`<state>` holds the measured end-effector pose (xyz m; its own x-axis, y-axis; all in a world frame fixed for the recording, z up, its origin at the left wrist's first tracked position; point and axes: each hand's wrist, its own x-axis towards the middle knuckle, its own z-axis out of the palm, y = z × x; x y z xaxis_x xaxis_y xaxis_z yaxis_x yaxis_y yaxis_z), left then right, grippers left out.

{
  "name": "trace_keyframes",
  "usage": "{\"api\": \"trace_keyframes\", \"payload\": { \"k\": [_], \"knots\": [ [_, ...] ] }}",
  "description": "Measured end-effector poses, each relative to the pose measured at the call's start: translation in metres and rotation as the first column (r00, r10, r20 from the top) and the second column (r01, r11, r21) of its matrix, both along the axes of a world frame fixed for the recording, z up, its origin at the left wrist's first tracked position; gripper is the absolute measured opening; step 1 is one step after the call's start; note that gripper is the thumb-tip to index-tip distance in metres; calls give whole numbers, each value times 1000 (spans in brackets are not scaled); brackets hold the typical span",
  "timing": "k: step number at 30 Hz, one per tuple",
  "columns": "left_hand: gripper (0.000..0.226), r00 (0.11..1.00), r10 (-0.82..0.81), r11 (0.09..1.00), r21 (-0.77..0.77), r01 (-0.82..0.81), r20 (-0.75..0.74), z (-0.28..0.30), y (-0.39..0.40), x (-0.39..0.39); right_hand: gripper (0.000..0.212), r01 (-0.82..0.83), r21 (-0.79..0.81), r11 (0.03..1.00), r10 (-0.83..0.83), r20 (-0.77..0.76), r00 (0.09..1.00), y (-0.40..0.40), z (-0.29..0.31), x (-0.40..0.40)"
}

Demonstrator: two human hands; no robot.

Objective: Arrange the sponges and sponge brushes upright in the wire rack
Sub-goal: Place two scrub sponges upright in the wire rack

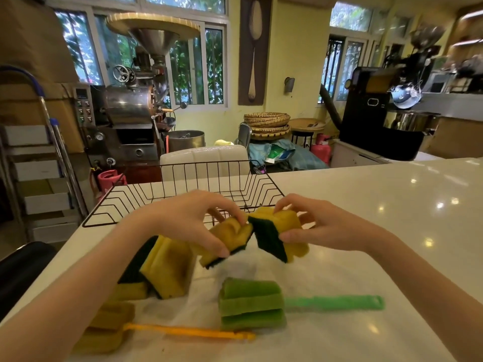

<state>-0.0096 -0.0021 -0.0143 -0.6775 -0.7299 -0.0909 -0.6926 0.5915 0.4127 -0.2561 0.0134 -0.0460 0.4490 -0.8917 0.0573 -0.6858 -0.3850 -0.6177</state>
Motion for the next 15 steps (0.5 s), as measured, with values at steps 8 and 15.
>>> {"api": "trace_keyframes", "payload": {
  "k": [8,15],
  "knots": [
    [56,886,64,997,76,-33,-458,33,-30,25,35,86,110,990,-132,537,833,-28,32,-15],
    [32,755,280,945,32,-326,-592,14,-88,30,29,226,64,972,-217,613,760,-89,23,13]
  ]
}}
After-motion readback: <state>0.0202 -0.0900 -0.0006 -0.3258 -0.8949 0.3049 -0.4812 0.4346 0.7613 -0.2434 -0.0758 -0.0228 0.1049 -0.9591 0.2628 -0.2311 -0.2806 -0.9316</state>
